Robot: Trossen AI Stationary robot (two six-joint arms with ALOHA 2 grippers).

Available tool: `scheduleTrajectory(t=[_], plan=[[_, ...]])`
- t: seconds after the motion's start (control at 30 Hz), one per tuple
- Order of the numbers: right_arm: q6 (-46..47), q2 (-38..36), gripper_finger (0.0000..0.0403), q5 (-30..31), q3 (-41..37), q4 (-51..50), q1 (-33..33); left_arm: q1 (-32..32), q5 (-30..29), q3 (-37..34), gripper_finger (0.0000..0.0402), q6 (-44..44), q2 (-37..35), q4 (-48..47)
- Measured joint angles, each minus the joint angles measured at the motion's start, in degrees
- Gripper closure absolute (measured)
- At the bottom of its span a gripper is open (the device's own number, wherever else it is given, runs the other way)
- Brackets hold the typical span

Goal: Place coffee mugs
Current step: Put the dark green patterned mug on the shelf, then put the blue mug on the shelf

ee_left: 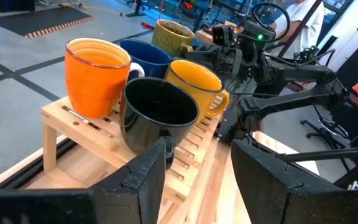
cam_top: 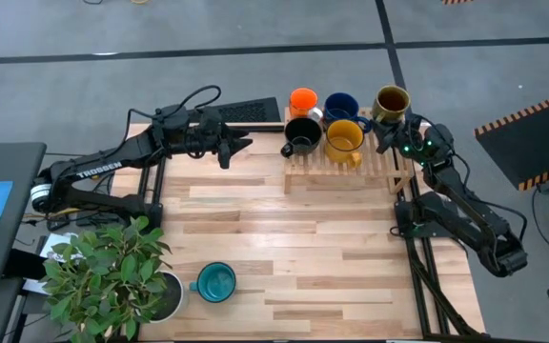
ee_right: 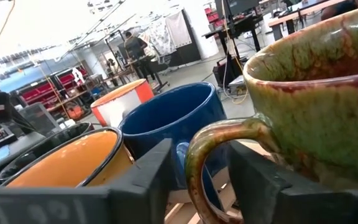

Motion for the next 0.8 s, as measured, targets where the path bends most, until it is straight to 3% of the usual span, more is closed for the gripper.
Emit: scheduleTrajectory(t=[0.27,0.8], plan=[[-0.29,-0.04,0.0165,-0.06,0.0,-0.69,0.0,0.0,0.07,0.0,0.0235,0.01,-0.01,-0.01],[-8.99,-1.11,0.0163,-0.39,7.28,-18.78,0.0,0.0,1.26,0.0,0.0235,0.07,0.01,-0.13]])
